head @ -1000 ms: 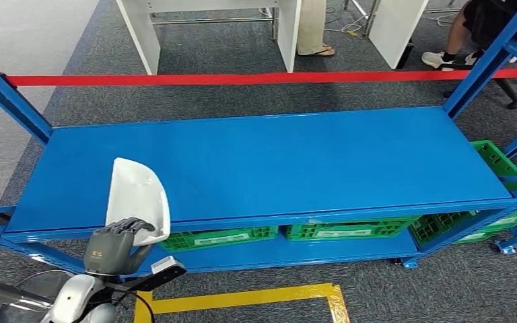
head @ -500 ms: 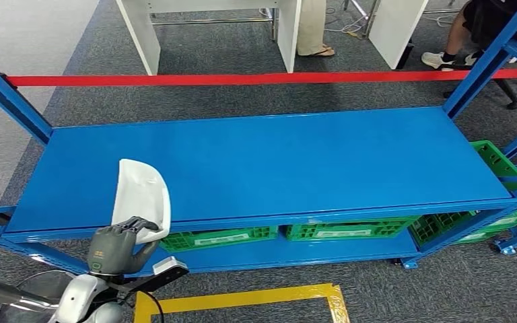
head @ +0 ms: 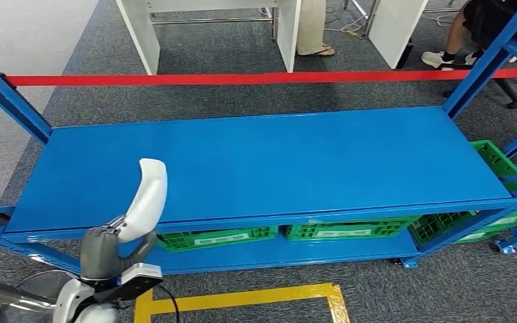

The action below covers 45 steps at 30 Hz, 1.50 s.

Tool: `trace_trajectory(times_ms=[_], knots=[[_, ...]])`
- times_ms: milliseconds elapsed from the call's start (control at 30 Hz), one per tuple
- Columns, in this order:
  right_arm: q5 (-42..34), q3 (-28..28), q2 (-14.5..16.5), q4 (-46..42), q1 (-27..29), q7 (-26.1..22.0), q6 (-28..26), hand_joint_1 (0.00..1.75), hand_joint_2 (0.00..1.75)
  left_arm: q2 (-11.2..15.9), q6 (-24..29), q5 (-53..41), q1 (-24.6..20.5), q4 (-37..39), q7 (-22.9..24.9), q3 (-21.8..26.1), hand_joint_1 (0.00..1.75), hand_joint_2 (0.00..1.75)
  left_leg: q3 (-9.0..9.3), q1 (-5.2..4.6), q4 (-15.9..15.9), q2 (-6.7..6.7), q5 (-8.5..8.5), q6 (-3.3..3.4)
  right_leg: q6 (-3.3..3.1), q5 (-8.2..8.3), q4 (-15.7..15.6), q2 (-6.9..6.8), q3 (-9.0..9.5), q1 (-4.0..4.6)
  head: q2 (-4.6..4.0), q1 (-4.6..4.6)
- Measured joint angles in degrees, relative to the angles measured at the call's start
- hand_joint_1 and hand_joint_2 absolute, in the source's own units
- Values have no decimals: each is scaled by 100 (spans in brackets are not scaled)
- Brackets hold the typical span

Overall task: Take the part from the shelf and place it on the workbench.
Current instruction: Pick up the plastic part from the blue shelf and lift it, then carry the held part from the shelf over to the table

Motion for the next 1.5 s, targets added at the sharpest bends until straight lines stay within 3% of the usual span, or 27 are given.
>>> trace_trajectory(times_ms=[167, 633, 900, 1333, 1500], knots=[[-85, 3, 0, 0, 2, -55, -40, 0, 175, 30, -65, 753, 231, -616, -486, -12, 175, 175, -1, 1, -1, 0, 0, 0, 0, 0, 0, 0, -1, 1, 0, 0], [-153, 5, 2, 0, 15, -352, -161, 0, 175, 52, -71, 1202, 699, -1776, -910, 65, 175, 175, -12, 1, -1, 0, 0, 0, 0, 0, 0, 0, 0, 1, 0, 1], [-333, 5, 13, 0, 20, -348, -51, 0, 175, 102, -527, 2187, 850, -2418, -1246, 105, 175, 175, -12, 1, -1, 0, 0, 0, 0, 0, 0, 0, -1, 1, 0, 1], [-662, -18, 42, 0, 21, 219, 144, 0, 175, 291, -111, 2729, 822, -3182, -1246, 48, 175, 175, -6, 1, -1, 0, 0, 0, 0, 0, 0, 0, -1, 1, 0, 0], [-852, -25, 90, 0, 21, 1049, 290, 0, 175, 301, -37, 3029, 731, -3327, -1246, 45, 175, 175, -3, 1, -1, 0, 0, 0, 0, 0, 0, 0, 0, 1, 0, 0]])
